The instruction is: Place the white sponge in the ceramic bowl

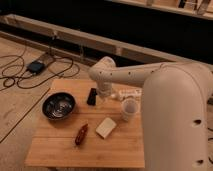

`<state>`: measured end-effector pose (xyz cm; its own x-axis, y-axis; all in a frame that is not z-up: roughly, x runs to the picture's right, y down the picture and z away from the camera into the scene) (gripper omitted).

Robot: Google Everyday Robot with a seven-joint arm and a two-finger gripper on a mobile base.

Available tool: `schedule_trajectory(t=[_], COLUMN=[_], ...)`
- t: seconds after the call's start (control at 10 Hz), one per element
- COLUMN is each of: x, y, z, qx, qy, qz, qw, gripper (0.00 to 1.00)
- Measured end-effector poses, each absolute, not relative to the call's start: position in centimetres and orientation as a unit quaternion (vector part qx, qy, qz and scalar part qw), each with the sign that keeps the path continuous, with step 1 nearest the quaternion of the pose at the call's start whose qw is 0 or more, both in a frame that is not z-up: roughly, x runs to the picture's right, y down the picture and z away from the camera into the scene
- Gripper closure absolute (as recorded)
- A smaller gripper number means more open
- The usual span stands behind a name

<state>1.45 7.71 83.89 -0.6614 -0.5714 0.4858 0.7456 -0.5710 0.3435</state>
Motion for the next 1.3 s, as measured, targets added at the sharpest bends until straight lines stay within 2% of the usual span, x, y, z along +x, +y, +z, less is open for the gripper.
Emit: schedule_trajectory(t=[0.7, 1.3], x=[1.5, -0.1], y=[7.9, 14.1], z=[83.8, 82.7], qx=[-0.165, -0.151], qy=[-0.266, -0.286], qz=[-0.872, -0.848], qw=[0.376, 0.421], gripper=[0.20, 0.20])
